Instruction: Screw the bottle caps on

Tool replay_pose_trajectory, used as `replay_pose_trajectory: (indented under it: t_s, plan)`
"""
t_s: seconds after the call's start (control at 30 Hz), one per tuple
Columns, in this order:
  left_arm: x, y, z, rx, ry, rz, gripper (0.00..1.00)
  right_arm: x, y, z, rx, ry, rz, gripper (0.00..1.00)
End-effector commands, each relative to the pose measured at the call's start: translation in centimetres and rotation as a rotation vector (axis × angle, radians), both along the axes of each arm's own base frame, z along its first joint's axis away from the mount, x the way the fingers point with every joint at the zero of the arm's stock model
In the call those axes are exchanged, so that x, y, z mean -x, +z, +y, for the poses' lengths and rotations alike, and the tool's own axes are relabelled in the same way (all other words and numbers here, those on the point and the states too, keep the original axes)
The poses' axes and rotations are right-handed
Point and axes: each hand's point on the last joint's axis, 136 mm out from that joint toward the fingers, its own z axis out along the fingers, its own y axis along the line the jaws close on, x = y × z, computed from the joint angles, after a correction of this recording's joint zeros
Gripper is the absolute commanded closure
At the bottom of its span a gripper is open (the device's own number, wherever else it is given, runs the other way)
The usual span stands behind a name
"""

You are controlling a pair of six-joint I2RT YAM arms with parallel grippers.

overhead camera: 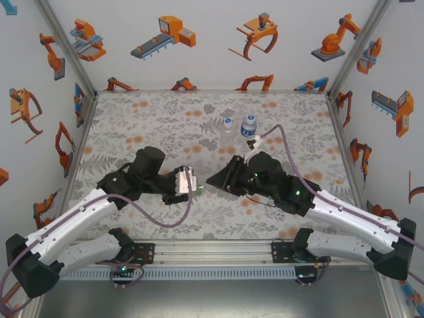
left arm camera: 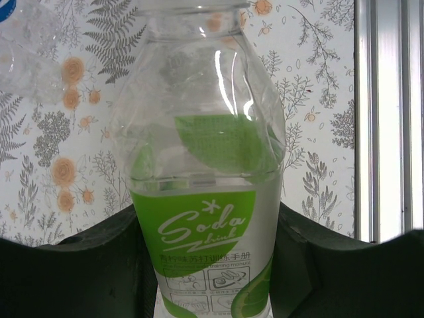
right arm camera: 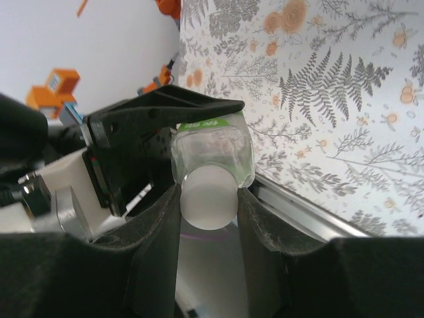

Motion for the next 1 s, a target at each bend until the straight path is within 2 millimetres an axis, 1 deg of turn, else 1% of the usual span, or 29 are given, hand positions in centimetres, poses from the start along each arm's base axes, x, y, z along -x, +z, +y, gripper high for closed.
replay_pose_trajectory:
  t_s: [0.0, 0.07, 0.13, 0.17, 0.23, 0.27, 0.37, 0.43, 0.5, 0.57, 0.6, 0.63, 0.7, 0.8, 0.9, 0.97]
  plan:
    - [1.0, 5.6, -2.3, 0.21, -0.115, -0.093, 1.0, -0.9, -1.8, -0.3, -0.017, -0.114, 0.121, 0.83]
    - [1.0, 5.6, -2.2, 0.209, -0.116, -0.095, 1.0, -0.8, -1.5, -0.4, 0.001, -0.1, 0.1, 0.75]
    - [1.1, 5.7, -2.1, 0.206, -0.115, -0.093, 1.0, -1.0, -0.5, -0.8, 0.023, -0.091, 0.041, 0.64]
    - [1.2, 5.7, -2.0, 0.206, -0.114, -0.094, 1.0, -1.1, 0.3, -1.0, 0.03, -0.085, 0.001, 0.59]
    - [1.3, 5.6, -2.0, 0.204, -0.116, -0.093, 1.0, -1.3, 2.3, -1.7, 0.059, -0.065, -0.105, 0.5]
    - [1.3, 5.5, -1.9, 0.202, -0.118, -0.09, 1.0, -1.4, 3.3, -2.0, 0.081, -0.052, -0.164, 0.47]
    - [1.4, 5.4, -1.9, 0.197, -0.121, -0.09, 1.0, -1.7, 6.5, -3.5, 0.165, -0.026, -0.365, 0.43]
    - [1.5, 5.4, -1.9, 0.192, -0.13, -0.087, 1.0, -1.5, 8.9, -3.7, 0.201, 0.039, -0.528, 0.41]
    - [1.6, 5.4, -1.9, 0.191, -0.137, -0.082, 1.0, -0.5, 10.9, -3.2, 0.239, 0.149, -0.713, 0.41]
    - [1.9, 5.4, -1.9, 0.194, -0.151, -0.077, 1.0, 0.5, 12.2, -2.5, 0.278, 0.259, -0.872, 0.41]
    - [2.1, 5.5, -1.9, 0.195, -0.163, -0.074, 1.0, 1.5, 12.6, -2.0, 0.296, 0.345, -0.969, 0.41]
    - [2.3, 5.5, -1.9, 0.195, -0.17, -0.072, 1.0, 3.0, 12.9, -1.3, 0.3, 0.457, -1.078, 0.43]
    - [2.6, 5.3, -1.9, 0.196, -0.185, -0.068, 1.0, 5.3, 12.6, -0.6, 0.318, 0.635, -1.263, 0.44]
    - [2.9, 5.1, -1.8, 0.187, -0.208, -0.062, 1.0, 7.7, 11.9, -0.2, 0.324, 0.814, -1.457, 0.44]
    - [2.9, 4.9, -1.8, 0.18, -0.212, -0.058, 1.0, 9.2, 10.5, 0.1, 0.34, 0.968, -1.579, 0.43]
    - [3.0, 5.0, -1.8, 0.181, -0.217, -0.057, 1.0, 9.1, 9.8, 0.4, 0.359, 0.998, -1.605, 0.42]
